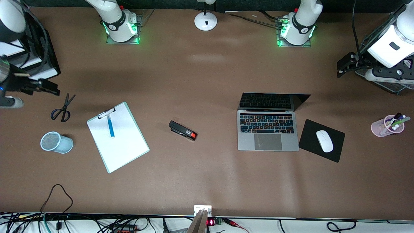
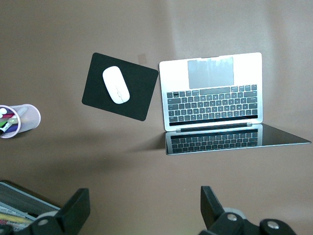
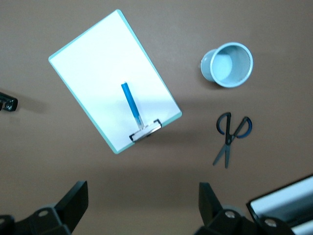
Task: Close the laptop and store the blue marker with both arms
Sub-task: 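Reach the right gripper to the blue marker while the left gripper reaches the laptop, then grasp the marker with the right gripper while the left gripper lowers onto the lid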
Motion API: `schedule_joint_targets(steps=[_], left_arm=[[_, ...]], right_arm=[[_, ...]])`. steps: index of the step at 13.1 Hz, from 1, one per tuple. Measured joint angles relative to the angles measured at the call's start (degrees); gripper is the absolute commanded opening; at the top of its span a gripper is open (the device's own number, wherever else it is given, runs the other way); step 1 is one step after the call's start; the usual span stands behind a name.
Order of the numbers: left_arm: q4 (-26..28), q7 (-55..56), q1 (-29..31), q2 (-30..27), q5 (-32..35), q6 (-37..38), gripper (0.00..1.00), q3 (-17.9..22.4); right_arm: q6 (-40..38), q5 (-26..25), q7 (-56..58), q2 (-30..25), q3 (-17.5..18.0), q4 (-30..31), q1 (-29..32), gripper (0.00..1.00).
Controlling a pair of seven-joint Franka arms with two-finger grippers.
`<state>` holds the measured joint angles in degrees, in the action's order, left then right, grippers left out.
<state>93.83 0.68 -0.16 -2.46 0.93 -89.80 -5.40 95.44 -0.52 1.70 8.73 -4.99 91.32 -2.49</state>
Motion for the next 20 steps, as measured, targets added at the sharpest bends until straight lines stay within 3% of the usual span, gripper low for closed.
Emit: schedule_joint_targets(steps=[6,10,15,20], left_arm=[[0.0,0.4,-0.4,0.1,0.0,0.5,1.0,-0.3],[1.4,5.8,-0.6,0.6,0.0,2.2,1.0,-4.4],[9.3,7.9,-0.7,1.2,-0.1,2.4,1.0,-9.1],[18.2,8.1,-0.5,2.8,-4.4,-0.5,1.0,-9.6]], right_arm=[[7.7,0.1,0.0,8.5,0.3,0.1,-2.9,1.0],[10.6,0.1,-0.1,15.0,0.3,0.0,-4.5,1.0],[16.8,-0.3,0.1,21.4,0.3,0.0,-5.6,1.0],[22.3,-2.2,3.7,25.5,0.2,1.8,-6.6,1.0]])
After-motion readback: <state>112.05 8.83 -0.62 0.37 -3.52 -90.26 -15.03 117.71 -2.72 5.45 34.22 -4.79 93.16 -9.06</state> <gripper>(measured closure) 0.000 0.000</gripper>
